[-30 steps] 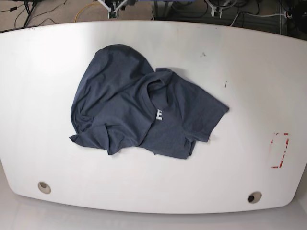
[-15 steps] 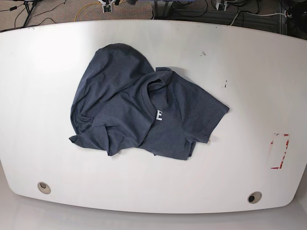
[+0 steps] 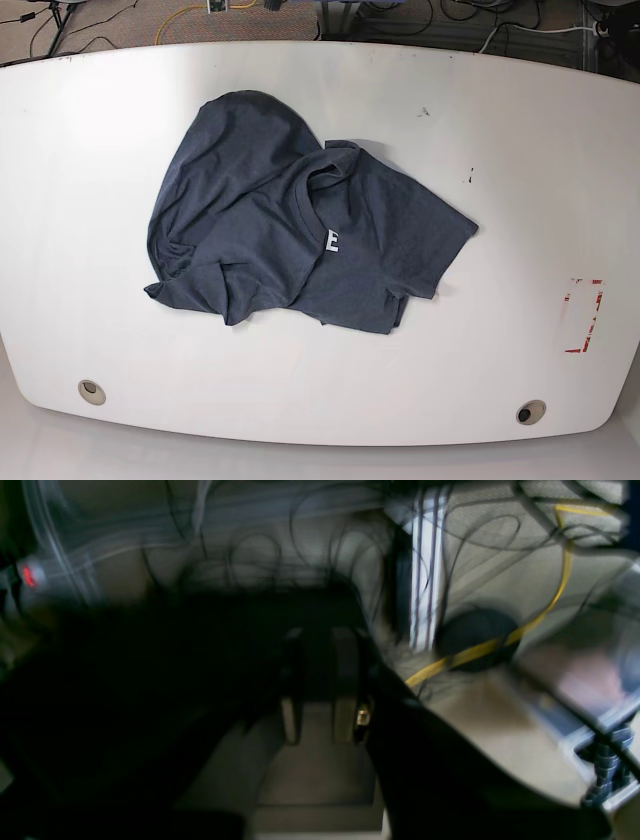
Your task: Layout the t-shirt on the table in an organized manner, then fold the t-shirt properly
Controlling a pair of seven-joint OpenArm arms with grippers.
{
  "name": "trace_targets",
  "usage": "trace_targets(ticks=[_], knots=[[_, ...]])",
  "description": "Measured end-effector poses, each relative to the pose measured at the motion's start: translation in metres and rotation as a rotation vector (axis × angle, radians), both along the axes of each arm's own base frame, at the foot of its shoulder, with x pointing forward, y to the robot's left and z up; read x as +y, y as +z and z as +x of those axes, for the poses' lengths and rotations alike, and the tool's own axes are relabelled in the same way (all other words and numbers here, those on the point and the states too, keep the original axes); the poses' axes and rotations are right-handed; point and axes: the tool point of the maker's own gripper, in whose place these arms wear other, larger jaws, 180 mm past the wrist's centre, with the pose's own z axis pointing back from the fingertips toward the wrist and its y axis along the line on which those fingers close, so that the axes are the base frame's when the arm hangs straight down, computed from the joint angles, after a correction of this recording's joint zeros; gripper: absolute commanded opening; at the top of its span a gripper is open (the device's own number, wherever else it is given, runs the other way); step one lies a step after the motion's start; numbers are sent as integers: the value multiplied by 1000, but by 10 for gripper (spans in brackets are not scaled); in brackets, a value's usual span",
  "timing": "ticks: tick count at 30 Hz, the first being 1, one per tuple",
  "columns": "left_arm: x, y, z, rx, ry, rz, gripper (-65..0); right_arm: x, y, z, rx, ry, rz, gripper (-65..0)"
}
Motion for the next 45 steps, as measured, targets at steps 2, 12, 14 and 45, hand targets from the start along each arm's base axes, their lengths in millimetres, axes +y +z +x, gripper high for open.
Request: trace_targets(ticks=[2,12,14,45], knots=[[-1,0,21,-50,-1,-5,-575,15,4,16,-64,16,38,-542],[2,1,7,-19,3,4,-575,6,2,2,-20,14,9,-542],[-1,1,2,-10,2,-5,-575,3,2,0,-16,5,3,-542],[7,66,-7,-130,-75,15,-575,10,56,-33,-25,21,14,-544]])
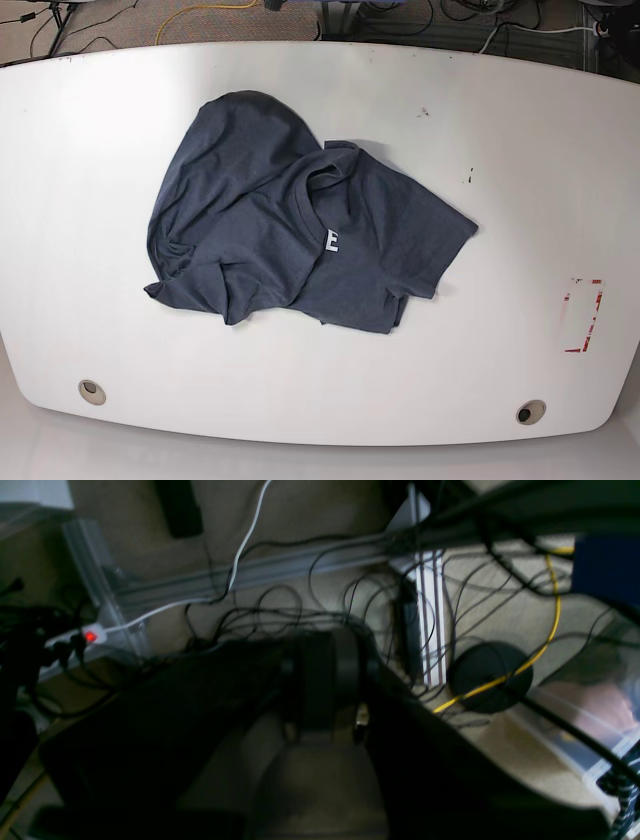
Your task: Layout the t-shirt on the table in an organized manner, then fold the t-shirt properly
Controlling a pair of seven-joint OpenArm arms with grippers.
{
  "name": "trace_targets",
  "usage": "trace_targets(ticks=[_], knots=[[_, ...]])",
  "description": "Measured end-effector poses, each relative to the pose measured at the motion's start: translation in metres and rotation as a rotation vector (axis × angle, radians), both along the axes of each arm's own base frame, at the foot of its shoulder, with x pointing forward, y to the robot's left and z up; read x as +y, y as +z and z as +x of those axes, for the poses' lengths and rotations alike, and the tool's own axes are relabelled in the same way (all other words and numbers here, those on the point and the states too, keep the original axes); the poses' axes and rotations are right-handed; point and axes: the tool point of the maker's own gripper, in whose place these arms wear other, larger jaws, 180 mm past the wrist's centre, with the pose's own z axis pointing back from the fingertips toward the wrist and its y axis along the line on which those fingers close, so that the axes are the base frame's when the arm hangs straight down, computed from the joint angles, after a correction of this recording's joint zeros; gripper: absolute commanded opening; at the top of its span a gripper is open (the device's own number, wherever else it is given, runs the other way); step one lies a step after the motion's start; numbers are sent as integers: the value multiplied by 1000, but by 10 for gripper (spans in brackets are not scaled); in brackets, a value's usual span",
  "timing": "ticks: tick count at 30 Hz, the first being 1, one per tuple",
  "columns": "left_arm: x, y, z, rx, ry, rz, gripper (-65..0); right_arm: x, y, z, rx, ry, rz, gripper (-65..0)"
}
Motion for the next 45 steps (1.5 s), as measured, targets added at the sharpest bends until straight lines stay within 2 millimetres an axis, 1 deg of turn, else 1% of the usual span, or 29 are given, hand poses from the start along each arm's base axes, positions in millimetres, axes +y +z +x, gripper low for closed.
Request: trace_targets(ticks=[2,5,8,11,13,16,17,21,26,28,31,33,36,40,45], knots=[[2,6,-3,-4,5,4,-575,0,7,-3,6,1,-1,-544],[11,18,-1,-28,20,26,-575,-1,22,-4,-4,2,-4,-544],[17,29,4,-54,15,46,-575,-10,40,-2,-23,-7,-17,-544],[15,44,14,-101,40,28,-575,-24,61,3,-51,-20,-61,-544],[15,53,20,-127,72,9,-575,-28,70,3,-52,-20,-72,-544],[13,72,26,-168,107,-31,-575,-26,89,7,-79,-6,-70,-544],[15,79,28,-181,114,-40,-575,-26,96,9,-91,-3,-71,-544],[24,96,35,-210,131,-46,-575,-23,116,18,-128,7,-65,-544],[32,120,56,-289,153,-38,-575,-17,137,32,-180,18,-54,-544],[33,132,66,-331,167,-34,-575,-20,146,41,-209,21,-64,-544],[32,142,74,-366,182,-34,-575,-25,154,55,-256,19,-80,-544],[34,148,79,-383,190,-29,-575,-28,155,64,-283,14,-93,-544],[37,158,90,-428,199,-15,-575,-28,154,79,-314,13,-92,-544],[35,166,109,-479,199,-19,-572,-25,157,107,-389,21,-86,-544],[30,180,139,-576,186,-36,-569,-25,161,141,-475,18,-88,-536]])
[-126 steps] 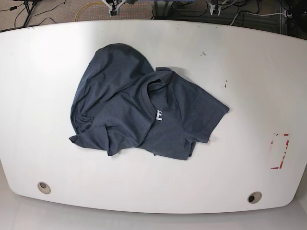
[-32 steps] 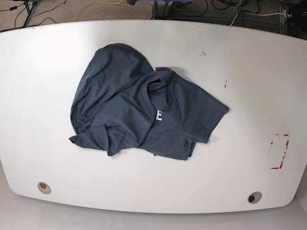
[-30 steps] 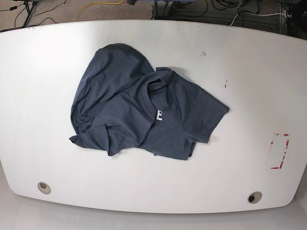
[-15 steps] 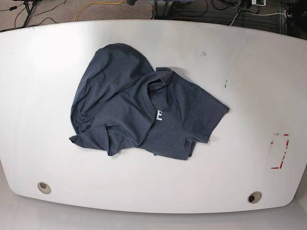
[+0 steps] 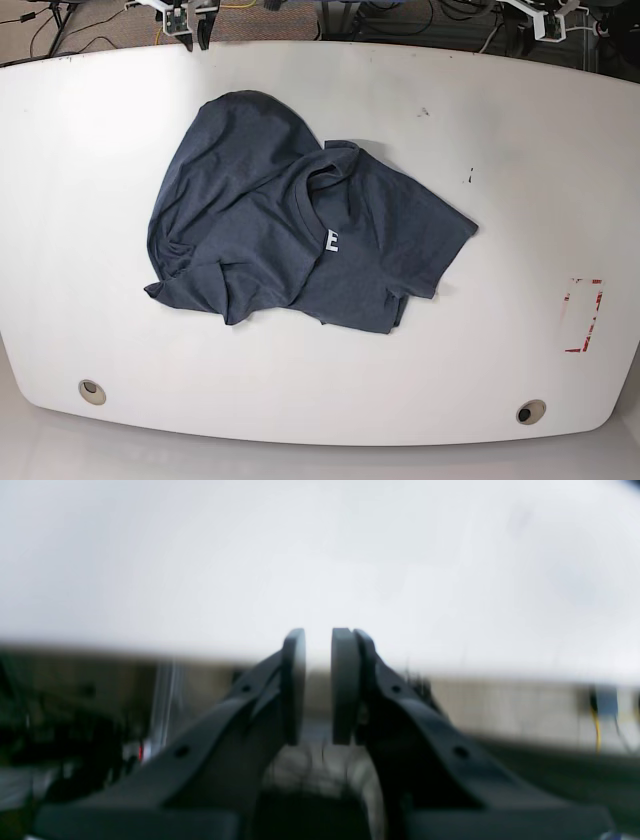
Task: Layout the t-shirt on the table in an organized manner, then fold the t-shirt properly
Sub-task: 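Lower the right gripper onto the crumpled navy t-shirt and pinch fabric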
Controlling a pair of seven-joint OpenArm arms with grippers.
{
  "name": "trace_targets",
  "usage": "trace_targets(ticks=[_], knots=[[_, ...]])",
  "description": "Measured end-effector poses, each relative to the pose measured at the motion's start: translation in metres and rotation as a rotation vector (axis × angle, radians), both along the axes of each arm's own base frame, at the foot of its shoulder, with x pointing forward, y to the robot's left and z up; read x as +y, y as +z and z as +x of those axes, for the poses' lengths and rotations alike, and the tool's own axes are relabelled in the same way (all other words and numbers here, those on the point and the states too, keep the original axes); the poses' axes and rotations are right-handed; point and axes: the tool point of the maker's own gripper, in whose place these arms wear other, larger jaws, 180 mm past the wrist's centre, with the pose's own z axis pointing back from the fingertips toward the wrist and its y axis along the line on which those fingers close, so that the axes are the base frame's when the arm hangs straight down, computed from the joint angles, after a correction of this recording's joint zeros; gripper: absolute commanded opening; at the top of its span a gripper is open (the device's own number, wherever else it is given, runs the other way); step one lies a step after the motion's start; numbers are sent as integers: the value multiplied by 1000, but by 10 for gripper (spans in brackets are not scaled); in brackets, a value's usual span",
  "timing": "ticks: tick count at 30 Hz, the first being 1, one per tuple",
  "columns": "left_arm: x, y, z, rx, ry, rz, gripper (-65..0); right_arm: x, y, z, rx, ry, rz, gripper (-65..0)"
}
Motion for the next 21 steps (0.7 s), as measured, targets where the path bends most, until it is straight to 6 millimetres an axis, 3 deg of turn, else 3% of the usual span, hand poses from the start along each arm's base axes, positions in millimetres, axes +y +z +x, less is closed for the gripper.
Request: trace_targets(ticks=[13,18,21], knots=[[0,15,55,-141,-9,6,-567,1,25,80,-217,-7,1,-530],[1,25,77,-204,-15,11,-539,0,27,100,-225,-12,1,-447],[1,29,85,-226,-14,12,-472,-1,28,111,-225,-17,0,-387]])
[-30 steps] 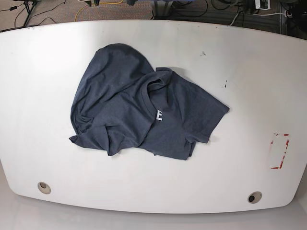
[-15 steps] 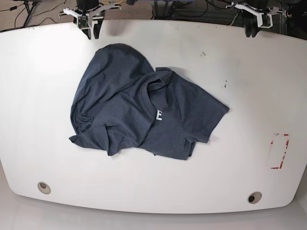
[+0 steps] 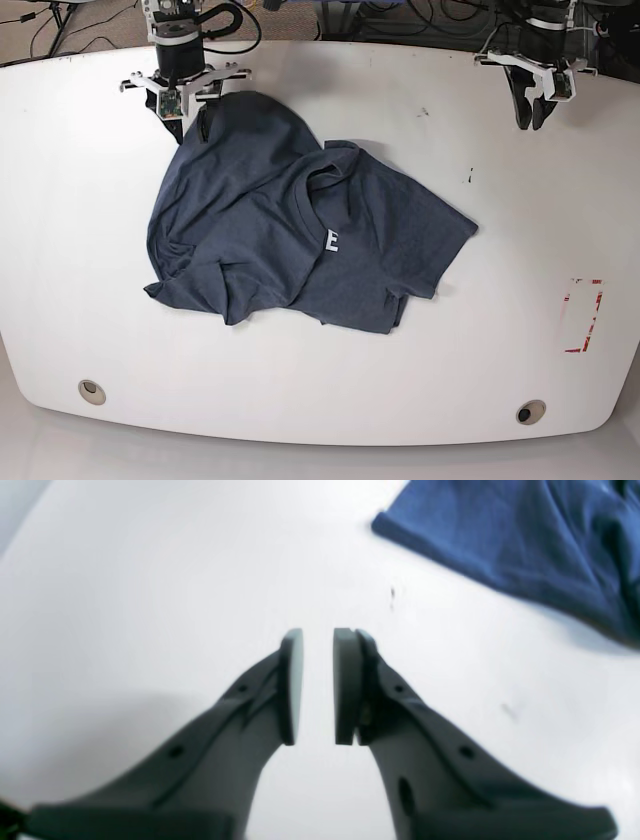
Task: Layout the t-shirt on the table in an organized manner, then fold the t-shirt properly
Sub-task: 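Lower the right gripper onto the crumpled navy t-shirt and pinch fabric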
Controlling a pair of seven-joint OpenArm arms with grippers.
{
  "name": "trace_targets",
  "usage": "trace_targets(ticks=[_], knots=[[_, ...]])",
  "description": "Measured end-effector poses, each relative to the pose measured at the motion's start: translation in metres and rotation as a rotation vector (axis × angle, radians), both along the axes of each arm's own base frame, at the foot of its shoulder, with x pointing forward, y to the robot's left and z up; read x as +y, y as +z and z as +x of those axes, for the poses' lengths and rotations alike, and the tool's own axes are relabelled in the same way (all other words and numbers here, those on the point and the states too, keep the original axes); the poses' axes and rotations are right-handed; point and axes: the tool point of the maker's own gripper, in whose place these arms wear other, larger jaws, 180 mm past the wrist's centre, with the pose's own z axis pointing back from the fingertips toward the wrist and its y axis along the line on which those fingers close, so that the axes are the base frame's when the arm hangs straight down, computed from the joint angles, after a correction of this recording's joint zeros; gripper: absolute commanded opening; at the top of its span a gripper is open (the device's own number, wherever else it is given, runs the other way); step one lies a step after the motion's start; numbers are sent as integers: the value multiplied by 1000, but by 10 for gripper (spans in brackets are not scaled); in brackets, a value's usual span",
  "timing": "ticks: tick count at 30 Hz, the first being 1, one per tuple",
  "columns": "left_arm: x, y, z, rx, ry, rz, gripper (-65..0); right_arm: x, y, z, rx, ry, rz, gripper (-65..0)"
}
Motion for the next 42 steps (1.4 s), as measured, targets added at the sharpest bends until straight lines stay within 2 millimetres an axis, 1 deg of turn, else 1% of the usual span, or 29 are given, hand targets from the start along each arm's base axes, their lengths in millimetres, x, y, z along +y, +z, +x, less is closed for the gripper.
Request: trace_targets(ticks=[4,8,11,15,20,24,28,33,37,40,41,42], knots=[[-1,5,10,-31,-1,-1,-374,-1,5,15,-20,-1,-2,-344],[0,9,18,-54,-1,0,-322,0,9,27,-34,-2,0,-328],[0,12,23,-70,-1,0,-318,3,11,39,-33,15,6,-311],[0,16,31,-88,-1,-1,-317,14,11,58,-4,83,14,-303],[0,14,36,-76,2,-2,-317,31,22,87,-7,175,15,-303],[0,12,37,-65,3,-3,-317,38,32,108,-11,231,-1,-303],[1,13,38,-68,3,-2,-317,54,38,128,-12,315,-21,-303],[1,15,41,-76,3,-1,-317,90,39,143,-1,447,-24,-303],[1,15,40,-75,3,0,-317,117,30,149,26,531,-20,-303],[1,15,40,-75,3,-1,-318,130,18,153,59,570,-20,-303],[1,15,40,-75,3,-1,-318,131,16,155,66,576,-23,-303],[1,15,41,-76,3,0,-318,134,10,156,86,585,-21,-303]])
